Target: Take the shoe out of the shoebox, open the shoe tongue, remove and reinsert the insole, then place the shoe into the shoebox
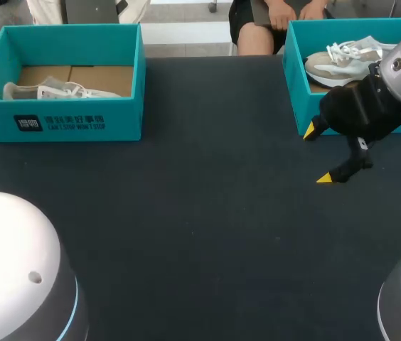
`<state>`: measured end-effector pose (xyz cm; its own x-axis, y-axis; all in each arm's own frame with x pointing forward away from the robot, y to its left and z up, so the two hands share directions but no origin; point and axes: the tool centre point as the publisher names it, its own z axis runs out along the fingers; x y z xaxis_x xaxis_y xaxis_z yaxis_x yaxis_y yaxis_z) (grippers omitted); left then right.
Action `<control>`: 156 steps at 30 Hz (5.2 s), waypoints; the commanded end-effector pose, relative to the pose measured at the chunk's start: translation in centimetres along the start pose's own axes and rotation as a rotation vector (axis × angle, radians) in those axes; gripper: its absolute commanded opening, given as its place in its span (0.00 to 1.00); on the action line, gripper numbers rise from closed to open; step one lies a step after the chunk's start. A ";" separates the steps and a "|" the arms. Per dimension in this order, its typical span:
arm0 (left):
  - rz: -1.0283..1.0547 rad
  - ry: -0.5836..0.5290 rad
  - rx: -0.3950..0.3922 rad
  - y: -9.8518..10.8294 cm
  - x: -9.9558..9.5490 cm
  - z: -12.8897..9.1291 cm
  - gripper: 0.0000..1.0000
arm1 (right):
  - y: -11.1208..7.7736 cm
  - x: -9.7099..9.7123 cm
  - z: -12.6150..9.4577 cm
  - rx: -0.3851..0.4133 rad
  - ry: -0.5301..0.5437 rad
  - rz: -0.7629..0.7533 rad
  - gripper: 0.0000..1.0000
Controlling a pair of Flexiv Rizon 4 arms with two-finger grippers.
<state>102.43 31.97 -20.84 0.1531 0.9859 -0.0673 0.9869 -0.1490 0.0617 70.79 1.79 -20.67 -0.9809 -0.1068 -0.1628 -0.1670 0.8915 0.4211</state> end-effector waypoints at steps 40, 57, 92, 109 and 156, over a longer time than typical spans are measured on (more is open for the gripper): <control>0.191 -0.168 0.143 -8.3 -5.0 -0.6 1.00 | -10.3 -15.5 -5.3 0.006 -0.421 0.797 1.00; 0.191 -0.168 0.143 -8.3 -5.0 -0.6 1.00 | -19.6 -22.6 -7.4 0.162 -0.514 1.478 1.00; 0.191 -0.168 0.143 -8.3 -5.0 -0.6 1.00 | -39.2 -39.8 -3.8 0.381 -0.641 1.841 1.00; 0.191 -0.168 0.143 -8.3 -5.0 -0.6 1.00 | -42.9 -39.3 0.0 0.486 -0.540 1.884 0.74; 0.191 -0.168 0.143 -8.3 -5.0 -0.6 1.00 | -43.5 -36.3 -3.4 0.524 -0.626 1.899 0.00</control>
<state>93.62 28.35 -20.38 0.3311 0.9137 -0.2358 0.9342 -0.3526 -0.0543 117.16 -35.68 -33.80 0.3132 0.9290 -0.1972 0.9492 -0.2995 0.0968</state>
